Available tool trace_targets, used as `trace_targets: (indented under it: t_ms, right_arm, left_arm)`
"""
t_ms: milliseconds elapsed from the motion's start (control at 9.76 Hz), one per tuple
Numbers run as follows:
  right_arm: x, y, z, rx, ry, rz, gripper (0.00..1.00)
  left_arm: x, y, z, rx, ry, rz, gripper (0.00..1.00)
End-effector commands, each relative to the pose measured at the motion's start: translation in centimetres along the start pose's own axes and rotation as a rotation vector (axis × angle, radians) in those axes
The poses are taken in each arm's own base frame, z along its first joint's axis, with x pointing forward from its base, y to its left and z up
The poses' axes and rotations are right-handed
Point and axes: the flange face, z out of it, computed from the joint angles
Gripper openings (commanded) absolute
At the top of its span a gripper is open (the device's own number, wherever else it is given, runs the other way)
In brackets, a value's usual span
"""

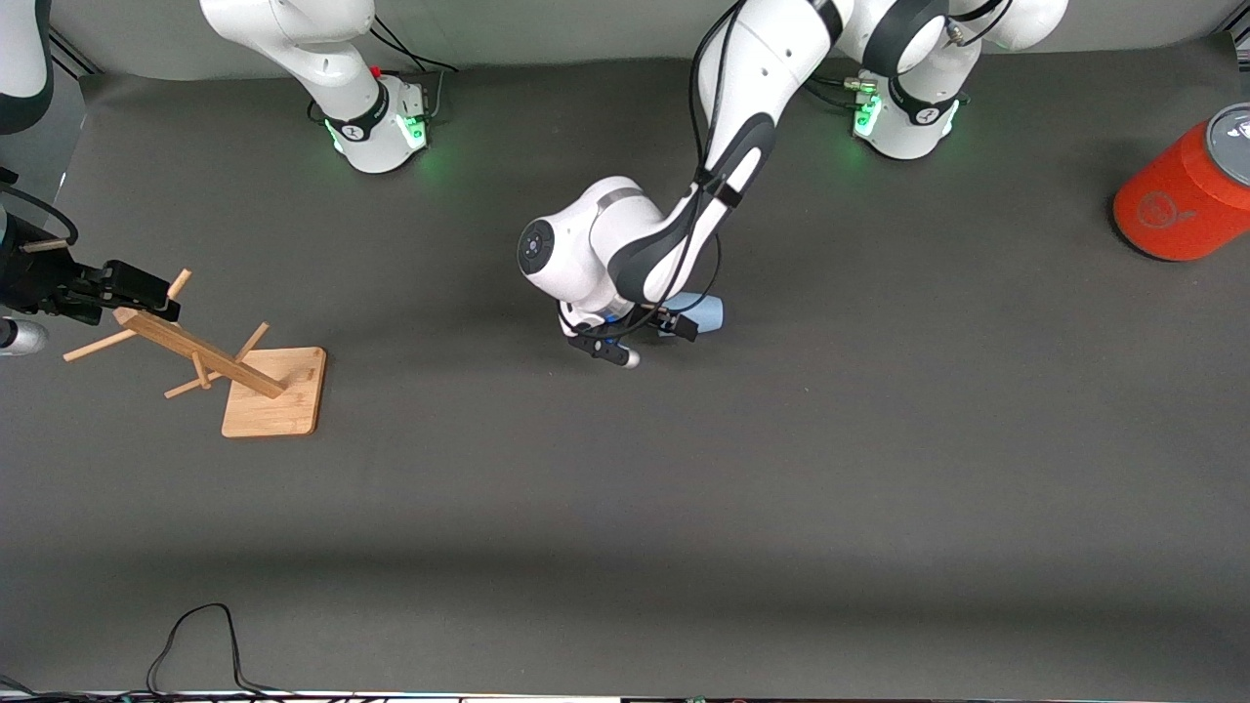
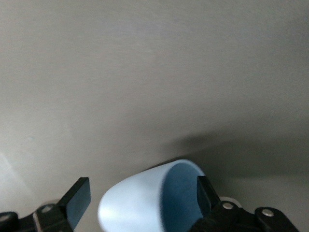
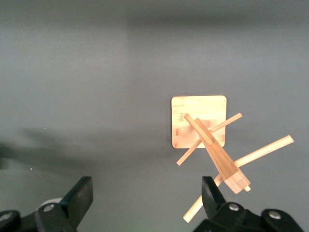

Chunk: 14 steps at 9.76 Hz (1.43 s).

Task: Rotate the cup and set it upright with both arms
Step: 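Grasp the blue cup's rim with the left gripper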

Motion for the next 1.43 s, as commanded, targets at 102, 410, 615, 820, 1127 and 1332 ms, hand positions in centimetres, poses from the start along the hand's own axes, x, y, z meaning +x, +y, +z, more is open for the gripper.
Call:
trace_targets:
  t_ms: [102, 410, 615, 820, 1127, 1332]
  right_arm:
    - [-0.3, 0.1, 0.0, -0.013, 0.006, -0.028, 1.00]
    - [-0.2, -0.1, 0.0, -0.013, 0.012, -0.029, 1.00]
    - [-0.1, -0.2, -0.2, -0.012, 0.017, -0.030, 1.00]
    - [0.0, -0.3, -0.1, -0.012, 0.015, -0.031, 1.00]
    - [0.1, -1.4, -0.5, -0.016, 0.024, -0.050, 1.00]
    - [0.1, -1.3, -0.4, -0.040, 0.021, -0.053, 1.00]
  left_arm:
    - [-0.1, 0.1, 0.1, 0.083, 0.017, 0.098, 0.85]
    - [-0.4, -0.9, -0.1, 0.145, -0.021, 0.176, 0.77]
    - [-0.5, -0.9, -0.3, 0.171, -0.012, 0.184, 0.29]
    - [-0.8, -0.5, -0.3, 0.193, -0.016, 0.202, 0.00]
    - [-0.2, -3.6, -3.7, 0.168, -0.027, 0.205, 0.00]
    - [0.8, -11.6, -8.9, 0.082, -0.054, 0.088, 0.00]
